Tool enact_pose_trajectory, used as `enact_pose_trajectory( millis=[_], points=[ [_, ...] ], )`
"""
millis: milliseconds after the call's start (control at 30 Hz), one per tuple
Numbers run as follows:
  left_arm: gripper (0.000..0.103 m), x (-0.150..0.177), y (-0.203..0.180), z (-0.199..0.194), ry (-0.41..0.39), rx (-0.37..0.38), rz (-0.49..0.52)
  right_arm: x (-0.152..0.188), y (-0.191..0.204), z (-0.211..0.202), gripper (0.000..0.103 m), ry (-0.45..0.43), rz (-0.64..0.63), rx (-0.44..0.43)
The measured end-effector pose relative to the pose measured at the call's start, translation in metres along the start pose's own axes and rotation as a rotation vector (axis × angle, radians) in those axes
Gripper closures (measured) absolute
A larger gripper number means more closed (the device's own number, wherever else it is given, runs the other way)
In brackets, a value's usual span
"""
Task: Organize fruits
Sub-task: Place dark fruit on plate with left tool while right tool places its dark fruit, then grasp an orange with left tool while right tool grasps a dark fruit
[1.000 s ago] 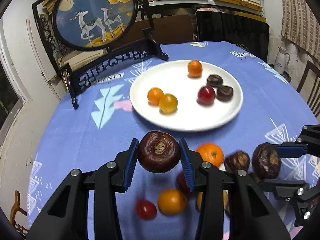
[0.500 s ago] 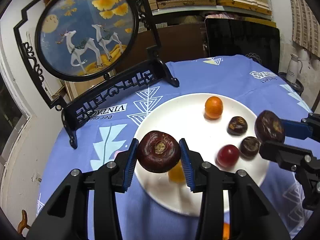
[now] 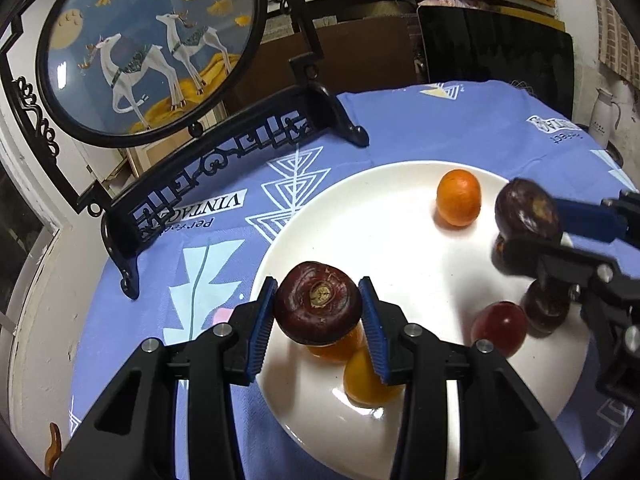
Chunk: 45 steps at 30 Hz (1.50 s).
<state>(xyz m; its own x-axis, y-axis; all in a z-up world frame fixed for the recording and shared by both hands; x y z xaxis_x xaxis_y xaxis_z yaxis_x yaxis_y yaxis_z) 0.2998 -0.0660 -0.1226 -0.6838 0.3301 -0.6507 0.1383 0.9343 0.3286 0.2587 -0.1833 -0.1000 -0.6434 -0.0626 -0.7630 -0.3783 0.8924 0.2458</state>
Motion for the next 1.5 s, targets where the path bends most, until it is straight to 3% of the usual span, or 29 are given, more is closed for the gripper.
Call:
enact_pose_trajectory(
  millis=[100, 500, 600, 700, 833, 1000, 1167, 1300, 1400, 1500],
  points=[
    [0.035, 0.0, 0.005, -0.001, -0.017, -0.018, -0.018, -0.004, -0.003, -0.005, 0.048, -0.028, 0.023, -0.002],
    [0.034, 0.017, 0.018, -0.052, -0.061, 0.001, -0.024, 0.025, 0.016, -0.062, 0.043, -0.022, 0.016, -0.035],
    [0.03, 0.028, 0.031, -0.078, -0.086, -0.003, -0.028, 0.039, 0.03, -0.086, 0.034, -0.024, -0.01, -0.04],
    [0.026, 0.042, 0.044, -0.098, -0.106, 0.0, -0.036, 0.059, 0.05, -0.112, 0.034, -0.025, -0.048, -0.062],
    [0.023, 0.075, 0.063, -0.119, -0.101, 0.018, -0.039, 0.109, 0.083, -0.134, 0.027, 0.03, -0.144, -0.078],
    [0.022, 0.126, 0.085, -0.124, -0.034, 0.064, -0.074, 0.181, 0.107, -0.132, 0.027, 0.13, -0.366, -0.003],
    [0.022, 0.179, 0.082, -0.133, 0.023, 0.148, -0.049, 0.203, 0.092, -0.114, 0.034, 0.216, -0.426, 0.067],
    [0.022, 0.201, 0.049, -0.154, 0.021, 0.235, 0.024, 0.199, 0.092, -0.093, 0.045, 0.249, -0.384, 0.012],
    [0.022, 0.213, 0.014, -0.167, 0.031, 0.305, 0.088, 0.198, 0.095, -0.076, 0.059, 0.276, -0.348, -0.05],
    [0.022, 0.221, -0.028, -0.178, 0.038, 0.384, 0.155, 0.199, 0.097, -0.073, 0.062, 0.269, -0.313, -0.074]
  ],
)
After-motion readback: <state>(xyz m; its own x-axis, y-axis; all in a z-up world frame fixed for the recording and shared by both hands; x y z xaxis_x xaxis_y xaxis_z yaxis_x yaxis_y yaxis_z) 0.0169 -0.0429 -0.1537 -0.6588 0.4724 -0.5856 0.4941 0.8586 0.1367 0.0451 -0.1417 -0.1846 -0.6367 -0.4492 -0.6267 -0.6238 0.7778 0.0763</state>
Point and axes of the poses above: each gripper's, at about its wrist camera, not at the fingertips, and z roughly the way its jaws point, y to its left, x to its underside, the point moved 10 cm from there along z, roughly the way its jaws point, and after that the axes turned 5 degrees about -x, right-handed, at the moved point
